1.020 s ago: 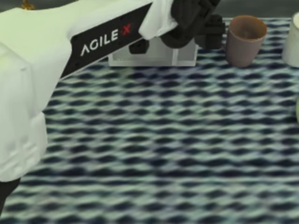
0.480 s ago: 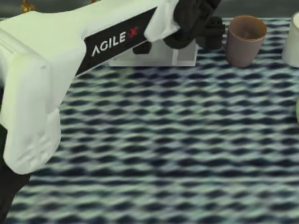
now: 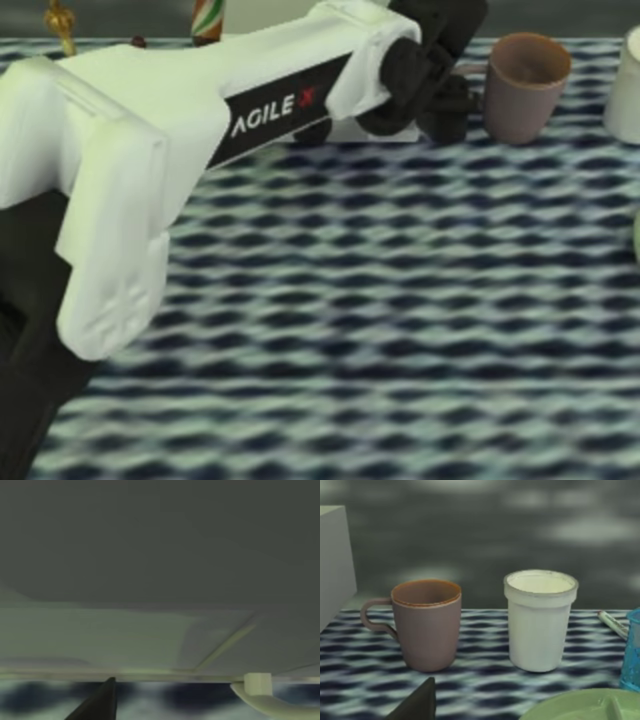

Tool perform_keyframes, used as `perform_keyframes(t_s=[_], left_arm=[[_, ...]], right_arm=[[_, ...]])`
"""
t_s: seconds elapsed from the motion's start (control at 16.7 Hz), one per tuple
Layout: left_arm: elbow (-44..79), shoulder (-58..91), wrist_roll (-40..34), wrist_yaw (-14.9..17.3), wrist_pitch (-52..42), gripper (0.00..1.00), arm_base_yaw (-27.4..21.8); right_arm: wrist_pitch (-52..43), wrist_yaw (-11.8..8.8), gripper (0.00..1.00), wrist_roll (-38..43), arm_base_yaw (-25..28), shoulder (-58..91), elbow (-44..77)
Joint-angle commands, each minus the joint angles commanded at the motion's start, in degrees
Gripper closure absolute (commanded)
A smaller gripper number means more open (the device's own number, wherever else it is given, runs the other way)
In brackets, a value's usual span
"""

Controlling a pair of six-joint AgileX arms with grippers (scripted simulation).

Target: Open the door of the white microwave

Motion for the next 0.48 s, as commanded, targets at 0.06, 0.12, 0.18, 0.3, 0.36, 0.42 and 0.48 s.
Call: perform_keyframes(t_s=[0.06,0.12,0.18,0.3,0.36,0.42,0.48], left_arm=[[0.0,0.0,0.0,0.0,0.0,0.08,0.0],[0.0,0.0,0.0,0.0,0.0,0.15,0.0],[0.0,0.0,0.0,0.0,0.0,0.23,0.0],[0.0,0.0,0.0,0.0,0.0,0.38,0.0],[0.0,0.0,0.0,0.0,0.0,0.45,0.0],[0.0,0.0,0.0,0.0,0.0,0.53,0.0],[0.0,0.0,0.0,0.0,0.0,0.60,0.0]], right_arm=[[0.0,0.0,0.00,0.0,0.0,0.0,0.0],[0.0,0.0,0.00,0.0,0.0,0.0,0.0],[0.0,0.0,0.00,0.0,0.0,0.0,0.0],[0.0,0.0,0.00,0.0,0.0,0.0,0.0],[0.0,0.0,0.00,0.0,0.0,0.0,0.0],[0.0,0.0,0.00,0.0,0.0,0.0,0.0],[0.0,0.0,0.00,0.0,0.0,0.0,0.0]])
